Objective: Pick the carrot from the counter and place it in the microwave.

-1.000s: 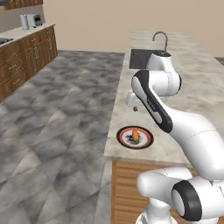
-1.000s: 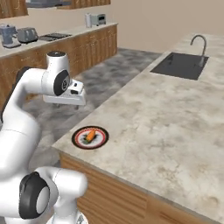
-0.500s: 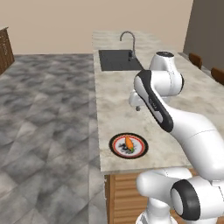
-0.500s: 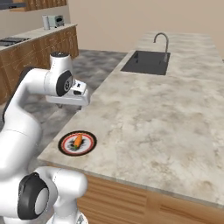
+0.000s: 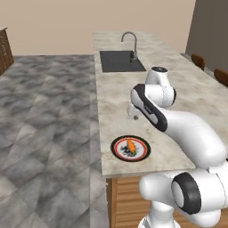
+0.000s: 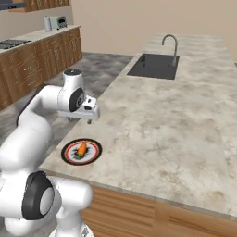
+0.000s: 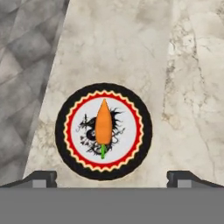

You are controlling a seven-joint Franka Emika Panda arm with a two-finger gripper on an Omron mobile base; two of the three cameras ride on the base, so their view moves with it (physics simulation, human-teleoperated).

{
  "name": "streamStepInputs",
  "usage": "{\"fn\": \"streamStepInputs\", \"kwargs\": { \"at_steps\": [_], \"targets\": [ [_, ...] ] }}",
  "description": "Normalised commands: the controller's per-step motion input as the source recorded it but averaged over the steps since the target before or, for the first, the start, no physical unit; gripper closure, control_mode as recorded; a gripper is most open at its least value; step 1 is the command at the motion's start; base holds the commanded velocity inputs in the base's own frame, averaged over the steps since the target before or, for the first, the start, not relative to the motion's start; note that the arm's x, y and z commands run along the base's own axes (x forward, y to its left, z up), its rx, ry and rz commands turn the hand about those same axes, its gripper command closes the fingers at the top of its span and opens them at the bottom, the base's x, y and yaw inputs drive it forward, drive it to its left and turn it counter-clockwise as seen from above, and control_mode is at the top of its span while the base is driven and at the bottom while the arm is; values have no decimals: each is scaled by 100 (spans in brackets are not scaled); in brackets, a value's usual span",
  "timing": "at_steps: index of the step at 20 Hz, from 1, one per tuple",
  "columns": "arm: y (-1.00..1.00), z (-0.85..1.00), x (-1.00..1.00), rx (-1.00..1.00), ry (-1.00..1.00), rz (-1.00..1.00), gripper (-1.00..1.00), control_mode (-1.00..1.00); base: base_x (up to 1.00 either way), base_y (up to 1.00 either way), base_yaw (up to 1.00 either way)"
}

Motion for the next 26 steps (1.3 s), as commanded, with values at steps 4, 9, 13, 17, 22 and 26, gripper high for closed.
{"fn": "streamStepInputs", "kwargs": {
  "at_steps": [4, 9, 13, 17, 22, 26],
  "targets": [
    [21, -75, 47, 0, 1, 0, -100, -100, 0, 0, 0],
    [13, -68, -4, 0, 7, -1, -100, -100, 0, 0, 0],
    [0, -40, -13, 0, 7, -9, -100, -100, 0, 0, 0],
    [1, -43, 0, 0, 8, -14, -100, -100, 0, 0, 0],
    [12, -48, 1, 0, 4, -9, -100, -100, 0, 0, 0],
    [1, -26, 1, 0, 2, -9, -100, -100, 0, 0, 0]
  ]
}}
